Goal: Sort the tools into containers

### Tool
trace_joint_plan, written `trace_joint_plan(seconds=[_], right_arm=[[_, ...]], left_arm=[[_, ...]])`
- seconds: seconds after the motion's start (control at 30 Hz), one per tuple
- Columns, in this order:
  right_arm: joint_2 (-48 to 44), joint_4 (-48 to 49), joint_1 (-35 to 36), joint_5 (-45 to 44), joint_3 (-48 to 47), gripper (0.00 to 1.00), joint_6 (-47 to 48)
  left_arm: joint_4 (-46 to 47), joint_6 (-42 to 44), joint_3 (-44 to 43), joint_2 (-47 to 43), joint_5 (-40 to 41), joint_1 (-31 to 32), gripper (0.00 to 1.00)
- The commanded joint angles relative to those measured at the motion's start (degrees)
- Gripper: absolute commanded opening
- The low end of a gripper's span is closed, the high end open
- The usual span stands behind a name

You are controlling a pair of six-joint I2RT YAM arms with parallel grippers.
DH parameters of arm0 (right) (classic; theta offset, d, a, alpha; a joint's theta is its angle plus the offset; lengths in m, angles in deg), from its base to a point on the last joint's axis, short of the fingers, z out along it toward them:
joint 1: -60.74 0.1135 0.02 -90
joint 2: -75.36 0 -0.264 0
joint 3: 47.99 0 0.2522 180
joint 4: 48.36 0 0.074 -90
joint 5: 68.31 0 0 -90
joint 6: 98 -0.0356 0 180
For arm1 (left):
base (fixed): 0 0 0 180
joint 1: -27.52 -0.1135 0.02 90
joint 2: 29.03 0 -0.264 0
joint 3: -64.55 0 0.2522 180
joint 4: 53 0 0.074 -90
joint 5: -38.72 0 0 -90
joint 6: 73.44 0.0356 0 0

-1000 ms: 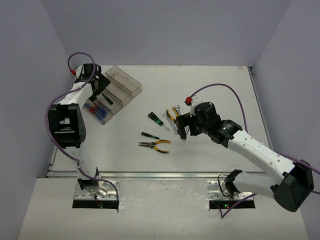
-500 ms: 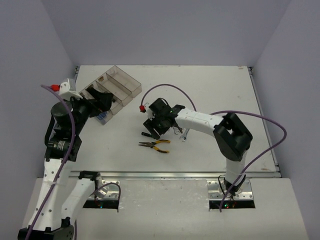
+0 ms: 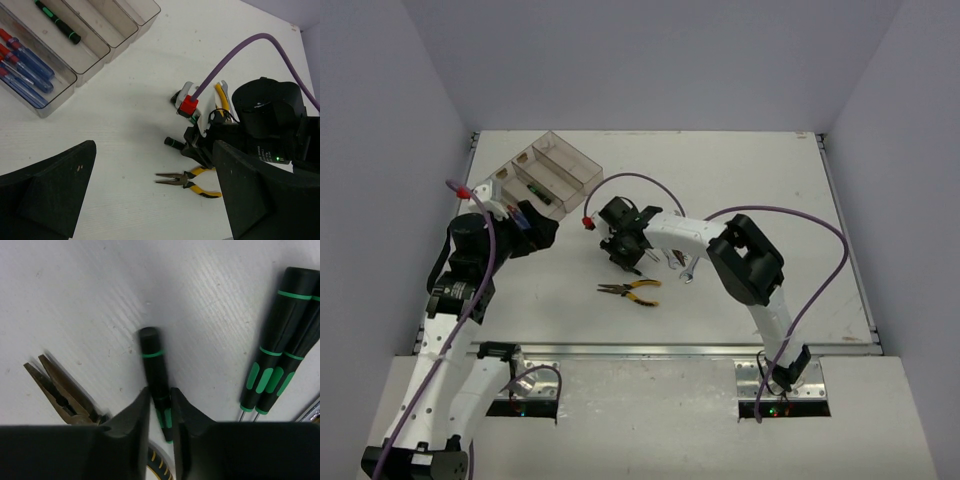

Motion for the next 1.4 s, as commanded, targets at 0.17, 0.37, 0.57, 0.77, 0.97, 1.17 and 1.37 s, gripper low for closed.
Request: trace_joint_plan(seconds=[0.17, 0.37, 0.57, 0.77, 0.97, 1.17, 1.37], right_arm=[[-2.8, 1.4, 0.2, -7.4, -0.7, 0.0, 2.3], [-18.9, 2.1, 0.0, -9.6, 2.6, 0.0, 0.0], [-37.6, 9.0, -5.3, 19.8, 14.1, 0.0, -10.6], [-48.7, 17.7, -7.5, 41.1, 22.1, 0.0, -18.5], [-53.5, 19.2, -7.4, 44.4, 24.4, 0.0, -20.3], [-55.0, 19.2, -7.4, 44.6, 26.1, 0.0, -20.6], [-55.3, 20.4, -7.4, 44.3, 26.2, 0.0, -21.3]], left_arm=[[4.0, -0.1, 0.2, -1.6, -4.1, 0.0, 1.0], [19.9, -12.1, 10.7, -2.5, -24.2, 0.0, 1.0], [63.9, -28.6, 22.2, -0.6, -33.4, 6.5, 1.0], [76.3, -29.1, 21.2, 5.4, -30.7, 16.8, 1.0], [83.9, -28.7, 20.7, 8.8, -27.1, 23.3, 0.93], [84.7, -28.1, 19.0, 11.4, -24.4, 26.0, 0.7], [85.0, -27.8, 18.5, 12.7, -23.5, 28.4, 0.36]])
